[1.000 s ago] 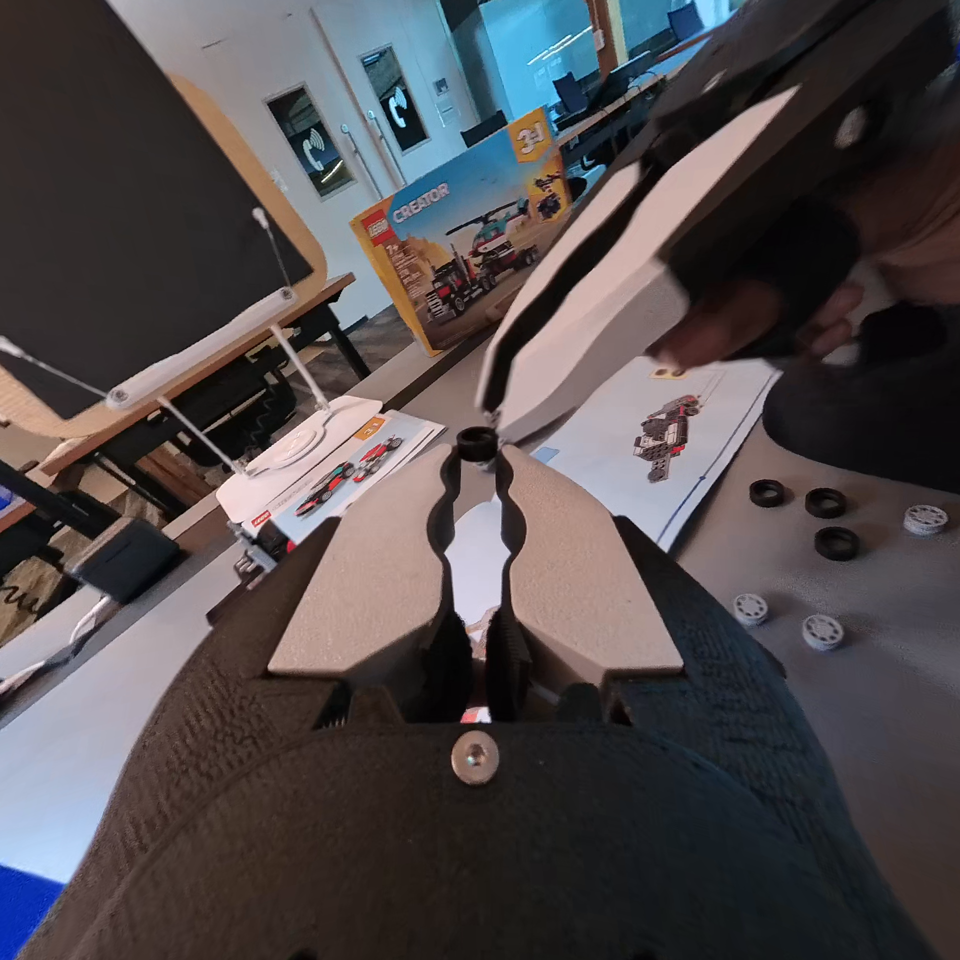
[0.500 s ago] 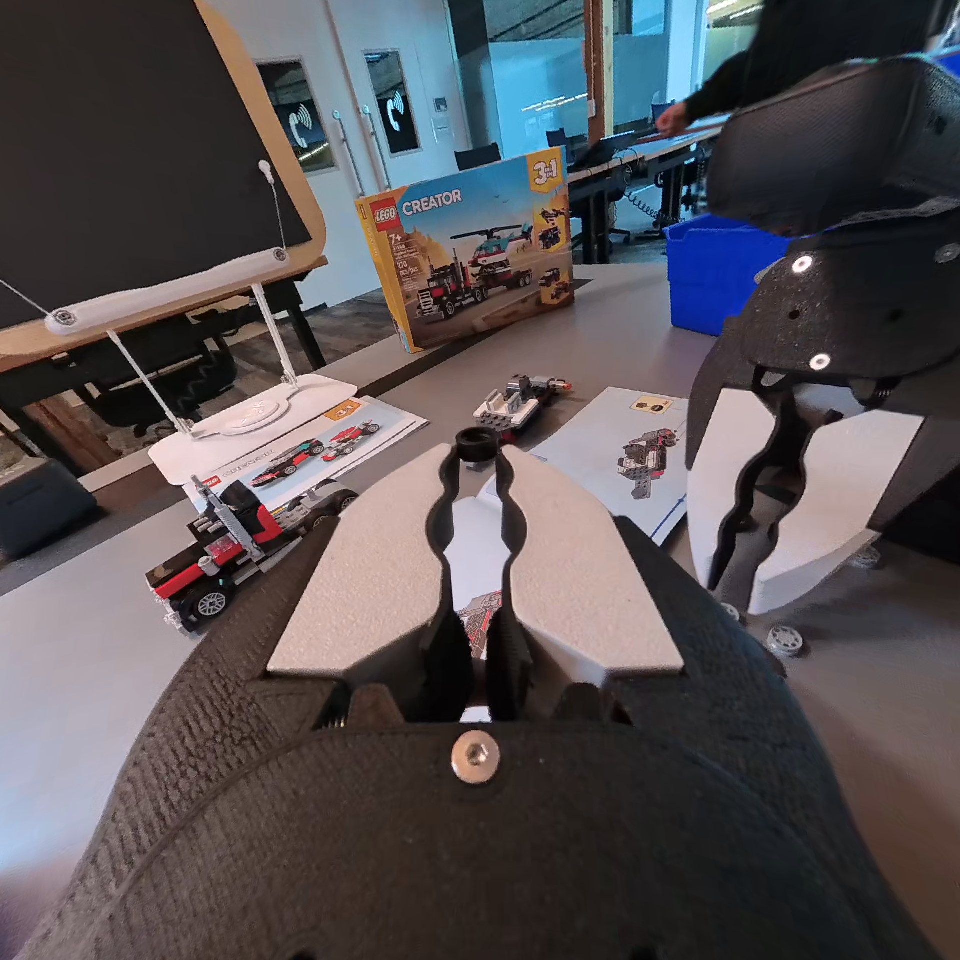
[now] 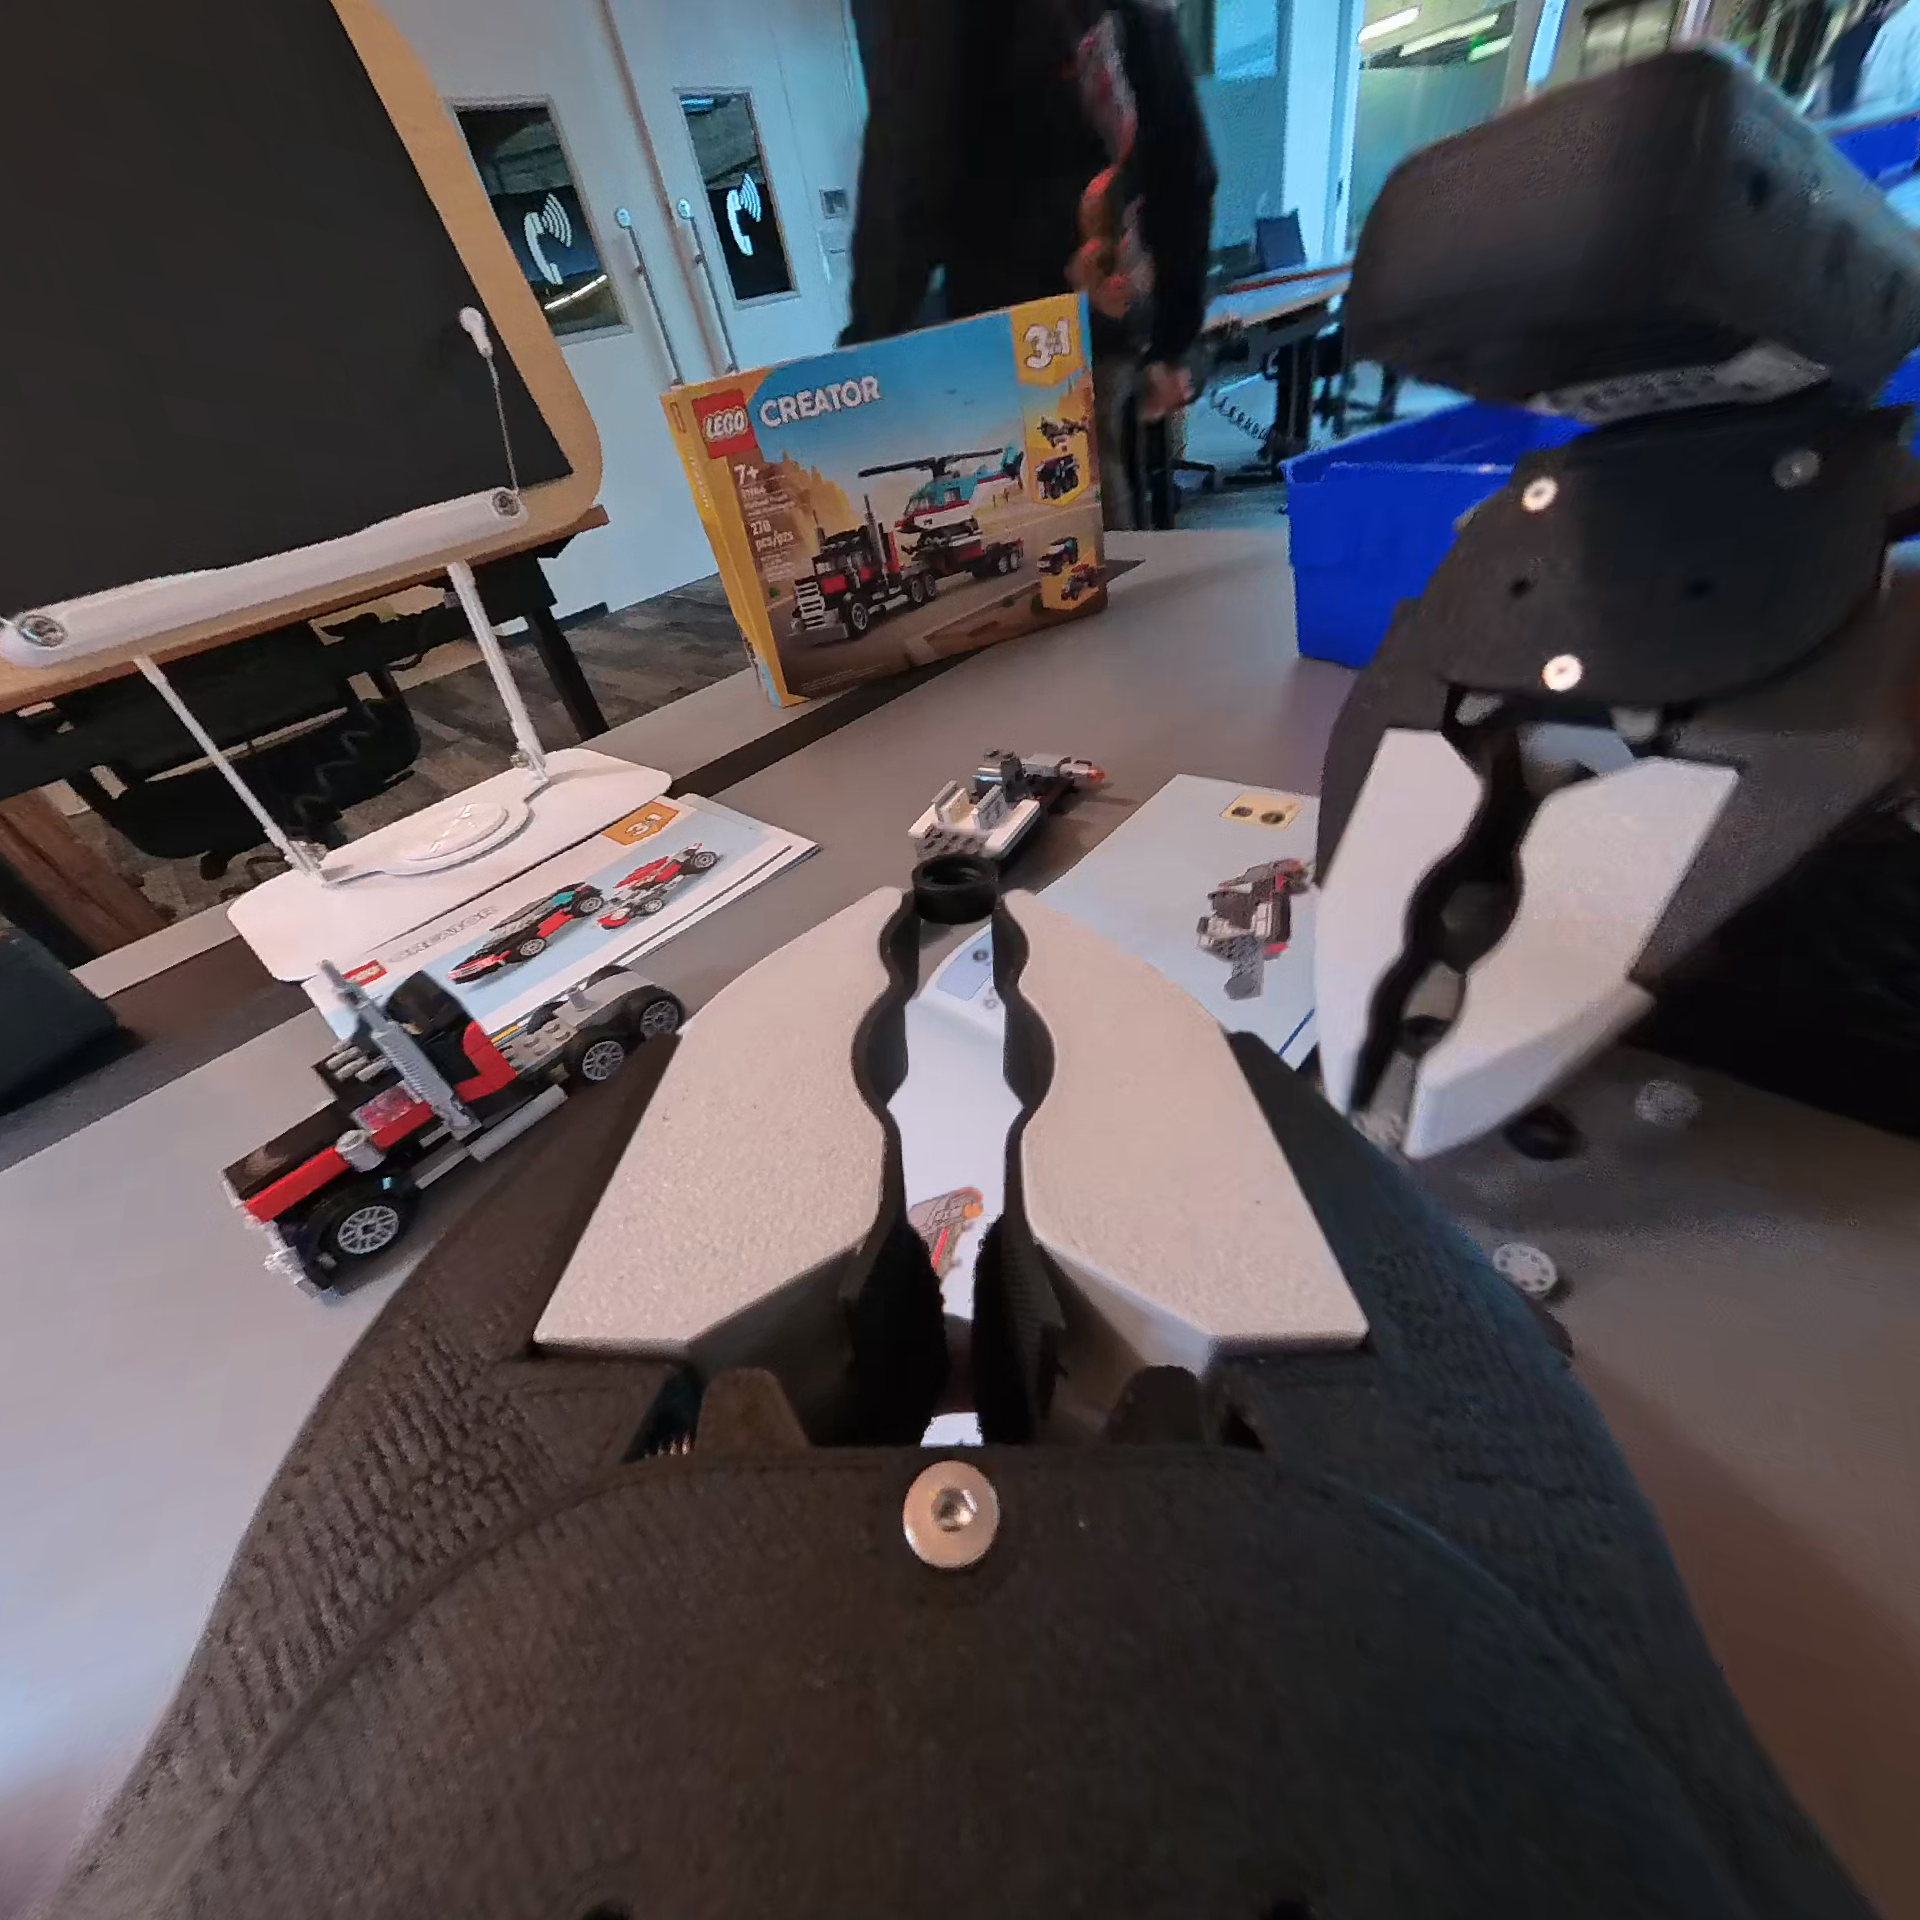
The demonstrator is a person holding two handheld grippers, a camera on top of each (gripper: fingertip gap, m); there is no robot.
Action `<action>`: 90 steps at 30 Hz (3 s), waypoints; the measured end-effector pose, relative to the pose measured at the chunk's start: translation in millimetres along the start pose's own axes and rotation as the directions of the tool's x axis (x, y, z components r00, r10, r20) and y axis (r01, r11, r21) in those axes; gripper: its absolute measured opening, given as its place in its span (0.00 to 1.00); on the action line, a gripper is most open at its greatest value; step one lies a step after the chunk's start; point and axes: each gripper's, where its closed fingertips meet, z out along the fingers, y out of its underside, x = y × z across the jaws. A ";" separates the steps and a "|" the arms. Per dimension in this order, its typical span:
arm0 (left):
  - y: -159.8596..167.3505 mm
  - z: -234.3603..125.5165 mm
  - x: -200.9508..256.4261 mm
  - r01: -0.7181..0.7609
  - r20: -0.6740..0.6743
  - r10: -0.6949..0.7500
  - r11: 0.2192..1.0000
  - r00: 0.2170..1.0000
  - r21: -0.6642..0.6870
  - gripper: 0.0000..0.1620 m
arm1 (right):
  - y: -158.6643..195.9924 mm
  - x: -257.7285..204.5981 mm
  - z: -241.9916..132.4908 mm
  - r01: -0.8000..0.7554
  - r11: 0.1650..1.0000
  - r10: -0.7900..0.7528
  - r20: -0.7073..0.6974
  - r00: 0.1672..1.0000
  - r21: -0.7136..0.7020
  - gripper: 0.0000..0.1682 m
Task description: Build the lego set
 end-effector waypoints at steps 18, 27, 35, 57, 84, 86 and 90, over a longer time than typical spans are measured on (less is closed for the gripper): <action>-21.9 1.8 36.3 0.127 -0.117 -0.111 0.982 0.987 0.141 0.08 | -107.3 0.0 -69.7 0.015 0.951 -0.020 0.014 1.000 0.308 0.06; -22.1 3.9 44.0 0.046 -0.122 -0.029 0.990 0.992 0.135 0.09 | -101.4 2.2 -57.5 0.040 0.974 -0.037 -0.018 0.999 0.224 0.06; -23.4 3.4 43.7 0.050 -0.126 -0.032 0.988 0.992 0.145 0.08 | -101.3 1.6 -58.1 0.053 0.980 -0.050 -0.024 0.998 0.190 0.06; -12.5 6.9 33.7 0.130 -0.111 -0.121 0.988 0.986 0.084 0.03 | -86.1 1.1 -44.3 -0.122 0.933 0.075 0.150 0.986 0.339 0.02; 2.7 5.1 18.5 0.154 -0.100 -0.156 0.988 0.983 -0.026 0.10 | 31.6 18.4 -45.9 -0.105 0.955 0.149 -0.146 0.978 0.277 0.09; 2.1 4.7 19.3 0.154 -0.107 -0.156 0.988 0.982 -0.021 0.10 | 32.6 18.5 -44.5 -0.091 0.960 0.138 -0.162 0.977 0.265 0.09; 1.1 4.0 18.7 0.164 -0.111 -0.164 0.986 0.980 -0.014 0.16 | 33.6 19.9 -43.5 -0.084 0.963 0.134 -0.184 0.974 0.255 0.13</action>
